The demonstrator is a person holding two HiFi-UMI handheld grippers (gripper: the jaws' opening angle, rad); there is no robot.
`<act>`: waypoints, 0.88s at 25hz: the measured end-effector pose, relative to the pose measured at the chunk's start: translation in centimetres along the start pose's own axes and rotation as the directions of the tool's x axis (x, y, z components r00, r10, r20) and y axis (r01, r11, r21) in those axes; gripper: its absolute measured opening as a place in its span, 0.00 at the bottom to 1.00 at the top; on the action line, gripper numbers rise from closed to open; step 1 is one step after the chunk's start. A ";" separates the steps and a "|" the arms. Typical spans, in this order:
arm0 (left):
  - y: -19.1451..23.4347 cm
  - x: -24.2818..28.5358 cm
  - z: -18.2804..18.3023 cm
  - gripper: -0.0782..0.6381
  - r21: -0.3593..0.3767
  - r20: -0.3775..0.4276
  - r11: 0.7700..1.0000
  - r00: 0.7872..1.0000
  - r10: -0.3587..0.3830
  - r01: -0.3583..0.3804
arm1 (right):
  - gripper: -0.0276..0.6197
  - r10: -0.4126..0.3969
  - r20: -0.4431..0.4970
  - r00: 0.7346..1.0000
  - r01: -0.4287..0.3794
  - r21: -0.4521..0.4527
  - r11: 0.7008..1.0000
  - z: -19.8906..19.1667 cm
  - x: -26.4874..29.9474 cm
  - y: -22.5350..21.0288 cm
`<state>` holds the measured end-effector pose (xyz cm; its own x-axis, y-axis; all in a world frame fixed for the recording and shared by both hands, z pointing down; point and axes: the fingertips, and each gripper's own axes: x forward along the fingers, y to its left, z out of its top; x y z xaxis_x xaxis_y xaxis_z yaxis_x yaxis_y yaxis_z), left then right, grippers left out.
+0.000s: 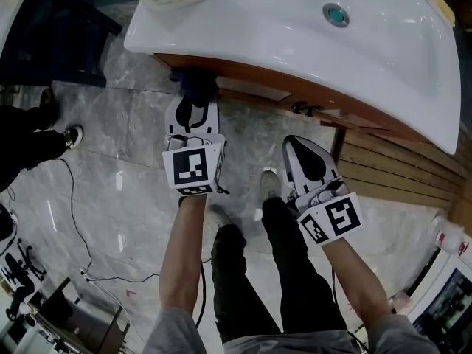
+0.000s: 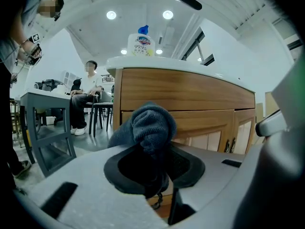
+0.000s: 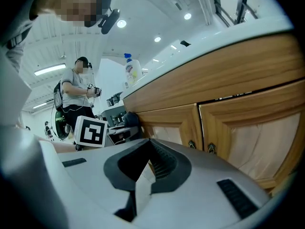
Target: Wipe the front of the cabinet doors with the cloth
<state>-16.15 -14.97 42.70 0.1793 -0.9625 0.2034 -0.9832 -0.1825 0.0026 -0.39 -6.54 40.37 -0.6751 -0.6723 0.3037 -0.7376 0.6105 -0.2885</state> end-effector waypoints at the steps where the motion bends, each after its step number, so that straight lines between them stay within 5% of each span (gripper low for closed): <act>1: -0.3 0.0 0.0 0.25 0.000 -0.001 1.000 1.000 -0.003 0.003 | 0.06 -0.001 0.002 1.000 0.001 0.002 1.000 0.0 -0.1 -0.1; 22: -12.5 0.9 0.7 0.25 0.025 0.006 0.981 0.981 -0.192 0.191 | 0.06 -0.085 0.036 0.996 0.084 0.040 0.996 -0.5 -5.1 -3.4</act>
<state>-3.69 -13.70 42.13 0.3646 -0.9109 0.1931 -0.9295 -0.3684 0.0168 5.58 -4.97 40.26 -0.6093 -0.7364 0.2941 -0.7905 0.5349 -0.2982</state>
